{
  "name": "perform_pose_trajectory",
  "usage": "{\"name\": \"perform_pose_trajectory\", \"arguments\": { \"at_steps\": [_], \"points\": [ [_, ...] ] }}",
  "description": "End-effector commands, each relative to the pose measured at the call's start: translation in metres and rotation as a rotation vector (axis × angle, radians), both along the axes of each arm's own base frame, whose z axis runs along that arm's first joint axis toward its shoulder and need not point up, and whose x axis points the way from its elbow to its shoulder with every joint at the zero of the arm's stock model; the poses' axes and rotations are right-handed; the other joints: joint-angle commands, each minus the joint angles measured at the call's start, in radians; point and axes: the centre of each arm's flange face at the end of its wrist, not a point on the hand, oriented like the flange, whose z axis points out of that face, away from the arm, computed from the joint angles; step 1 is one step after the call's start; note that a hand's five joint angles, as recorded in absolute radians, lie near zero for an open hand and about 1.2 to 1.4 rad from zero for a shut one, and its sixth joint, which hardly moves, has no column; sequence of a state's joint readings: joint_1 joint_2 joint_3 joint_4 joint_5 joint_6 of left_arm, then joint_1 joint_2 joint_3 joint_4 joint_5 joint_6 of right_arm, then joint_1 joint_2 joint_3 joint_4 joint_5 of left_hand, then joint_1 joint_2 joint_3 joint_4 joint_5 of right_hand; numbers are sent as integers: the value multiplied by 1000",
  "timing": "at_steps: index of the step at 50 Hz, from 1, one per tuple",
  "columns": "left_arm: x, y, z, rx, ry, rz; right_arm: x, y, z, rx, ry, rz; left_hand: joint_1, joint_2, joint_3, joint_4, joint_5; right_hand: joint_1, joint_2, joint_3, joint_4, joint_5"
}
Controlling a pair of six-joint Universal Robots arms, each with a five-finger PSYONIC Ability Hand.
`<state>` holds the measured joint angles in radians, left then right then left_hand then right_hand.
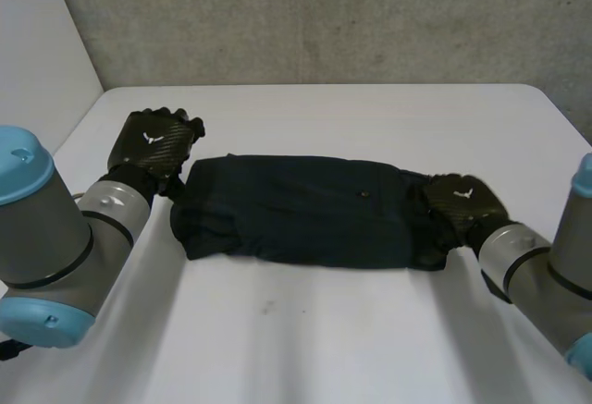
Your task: Fold the shorts.
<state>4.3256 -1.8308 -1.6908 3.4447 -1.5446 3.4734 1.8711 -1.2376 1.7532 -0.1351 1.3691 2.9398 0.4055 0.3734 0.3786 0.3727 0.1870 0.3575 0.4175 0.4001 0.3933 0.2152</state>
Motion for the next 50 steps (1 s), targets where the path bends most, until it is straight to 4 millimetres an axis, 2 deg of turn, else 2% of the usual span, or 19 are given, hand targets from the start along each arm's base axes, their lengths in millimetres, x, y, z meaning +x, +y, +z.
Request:
{"name": "perform_pose_trajectory", "arguments": {
  "at_steps": [1,4,7,8,9,19,22,25,29,32,33,35,36,39,40,43,44,47,50],
  "points": [
    [0,2,-3,34,21,-11,2,-11,-30,38,19,-19,-54,-22,-27,-21,-10,159,99,116,123,127],
    [0,2,-4,39,19,-12,0,-15,-34,8,54,-37,-54,-22,-27,-21,-10,223,163,181,188,191],
    [0,2,-5,42,20,-12,-2,-20,-41,-14,90,-49,-54,-22,-27,-21,-10,458,398,415,422,425],
    [0,2,-6,45,19,-12,-3,-21,-41,-20,95,-53,-54,-22,-27,-21,-10,586,526,544,551,554],
    [0,2,-6,45,19,-12,-3,-22,-42,-36,103,-64,-54,-22,-27,-21,-10,1034,974,992,998,1002],
    [1,3,-6,46,18,-10,-13,-20,-26,-106,177,-90,-57,-25,-30,-24,-13,1039,979,996,1003,1007],
    [5,1,-3,43,18,3,-33,-30,-17,-156,291,-109,-57,-25,-30,-24,-13,1039,979,996,1003,1007],
    [8,2,0,36,21,11,-43,-37,-13,-203,404,-95,-60,-28,-33,-27,-16,1039,979,996,1003,1007],
    [12,3,1,33,22,20,-42,-46,-2,-331,606,-26,-72,-39,-45,-39,-28,1039,979,996,1003,1007],
    [13,4,4,27,24,21,-18,-42,16,-464,695,65,-75,-42,-48,-42,-31,1039,979,996,1003,1007],
    [13,4,4,27,26,22,4,-34,27,-540,701,124,-77,-45,-51,-45,-33,1039,979,996,1003,1007],
    [13,5,4,27,26,22,23,-28,39,-608,687,166,-83,-51,-56,-51,-39,1039,979,996,1003,1007],
    [13,5,4,26,26,22,40,-22,47,-654,663,201,-89,-57,-62,-56,-45,1039,979,996,1003,1007],
    [13,5,6,22,28,22,66,-12,54,-707,619,267,-95,-63,-68,-62,-51,1039,979,996,1003,1007],
    [13,5,7,20,32,22,84,-3,49,-730,592,334,-95,-63,-68,-62,-51,1039,979,996,1003,1007],
    [13,5,7,20,35,22,119,24,39,-769,530,492,-95,-63,-68,-62,-51,1039,979,996,1003,1007],
    [13,5,7,20,35,22,138,43,31,-787,488,603,-95,-63,-68,-62,-51,1039,979,996,1003,1007],
    [13,4,9,11,38,23,160,74,8,-779,419,791,-101,-69,-74,-68,-57,1039,979,996,1003,1007],
    [13,3,11,7,40,23,166,86,-9,-748,378,885,-104,-72,-77,-71,-60,1039,979,996,1003,1007]
  ]
}}
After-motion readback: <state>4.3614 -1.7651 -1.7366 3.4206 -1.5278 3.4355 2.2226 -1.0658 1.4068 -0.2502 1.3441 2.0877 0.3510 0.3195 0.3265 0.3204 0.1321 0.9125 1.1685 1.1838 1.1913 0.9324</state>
